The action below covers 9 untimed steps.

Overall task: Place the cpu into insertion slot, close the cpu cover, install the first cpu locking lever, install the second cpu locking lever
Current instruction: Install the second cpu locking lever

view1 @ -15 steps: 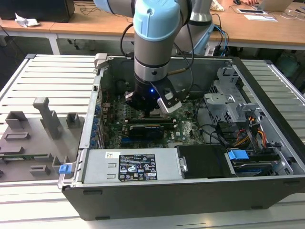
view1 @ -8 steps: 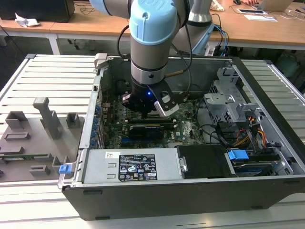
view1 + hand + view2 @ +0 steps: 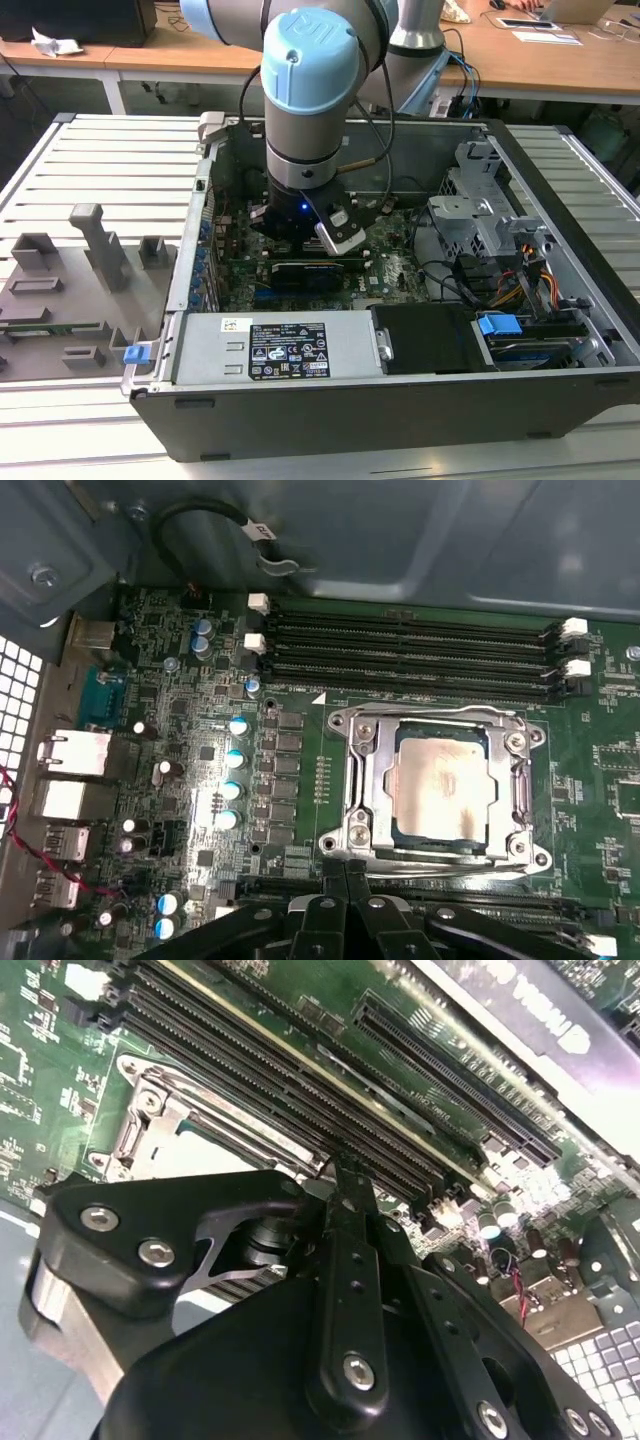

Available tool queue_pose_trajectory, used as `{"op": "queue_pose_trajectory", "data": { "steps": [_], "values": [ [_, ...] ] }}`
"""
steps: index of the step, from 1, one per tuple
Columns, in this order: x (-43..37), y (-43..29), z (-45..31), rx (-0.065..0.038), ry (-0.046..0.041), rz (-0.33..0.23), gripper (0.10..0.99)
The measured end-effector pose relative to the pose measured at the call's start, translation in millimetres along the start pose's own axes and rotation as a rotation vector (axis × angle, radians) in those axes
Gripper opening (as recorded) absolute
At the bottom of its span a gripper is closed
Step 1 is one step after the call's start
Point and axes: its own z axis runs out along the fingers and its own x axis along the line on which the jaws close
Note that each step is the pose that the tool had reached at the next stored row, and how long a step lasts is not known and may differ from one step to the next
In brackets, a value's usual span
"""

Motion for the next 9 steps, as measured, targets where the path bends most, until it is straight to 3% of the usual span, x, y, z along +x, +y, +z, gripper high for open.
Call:
{"op": "queue_pose_trajectory", "data": {
  "steps": [4, 9],
  "values": [
    [1.9, -0.8, 4.3, -0.022, -0.0015, 0.0, 0.106],
    [2.7, 0.0, 8.0, -0.032, -0.0023, 0.0, 0.106]
  ]
}}
